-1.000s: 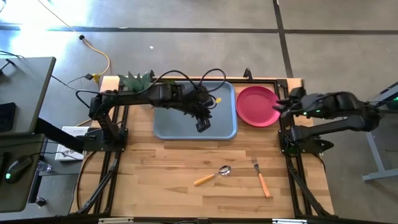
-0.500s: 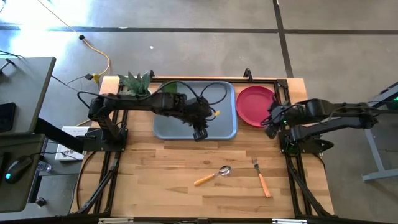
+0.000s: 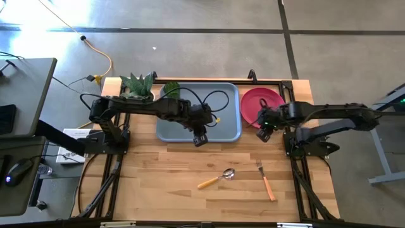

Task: Pick and place plate/cup/fork/spoon on tray
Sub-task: Put the pink plate on the blue tray

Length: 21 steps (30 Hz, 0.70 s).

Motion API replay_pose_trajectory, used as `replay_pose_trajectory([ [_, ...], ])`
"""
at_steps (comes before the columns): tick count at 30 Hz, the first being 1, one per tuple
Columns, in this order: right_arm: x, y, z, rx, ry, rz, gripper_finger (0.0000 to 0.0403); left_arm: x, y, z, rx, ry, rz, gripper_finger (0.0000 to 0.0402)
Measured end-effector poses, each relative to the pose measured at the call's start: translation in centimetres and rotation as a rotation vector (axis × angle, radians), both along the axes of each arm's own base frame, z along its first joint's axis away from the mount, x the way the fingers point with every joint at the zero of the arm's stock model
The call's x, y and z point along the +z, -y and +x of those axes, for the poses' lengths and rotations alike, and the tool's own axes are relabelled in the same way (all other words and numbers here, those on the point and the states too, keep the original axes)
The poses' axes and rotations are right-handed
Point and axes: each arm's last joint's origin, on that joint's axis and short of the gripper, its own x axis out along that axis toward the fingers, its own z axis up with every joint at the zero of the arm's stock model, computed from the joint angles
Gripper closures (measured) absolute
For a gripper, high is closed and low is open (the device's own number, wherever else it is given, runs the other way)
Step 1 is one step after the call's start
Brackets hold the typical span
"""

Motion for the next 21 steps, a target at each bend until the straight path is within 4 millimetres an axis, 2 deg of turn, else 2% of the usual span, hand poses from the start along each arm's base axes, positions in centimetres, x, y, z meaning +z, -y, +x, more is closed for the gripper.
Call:
replay_pose_trajectory([
  [6, -1.4, 1.1, 2.1, 0.086, -0.050, 0.024, 0.0206, 1.5, -1.0, -1.1, 0.014, 0.024, 0.018, 0.0312],
  [14, -3.7, 3.3, 4.2, 0.065, -0.115, 0.071, 0.0203, 4.1, -1.2, -2.9, 0.008, 0.092, 0.057, 0.0312],
  [21, -6.1, 4.6, 5.6, 0.066, -0.183, 0.142, 0.0203, 5.5, -1.3, -4.2, 0.000, 0.106, 0.082, 0.0312],
])
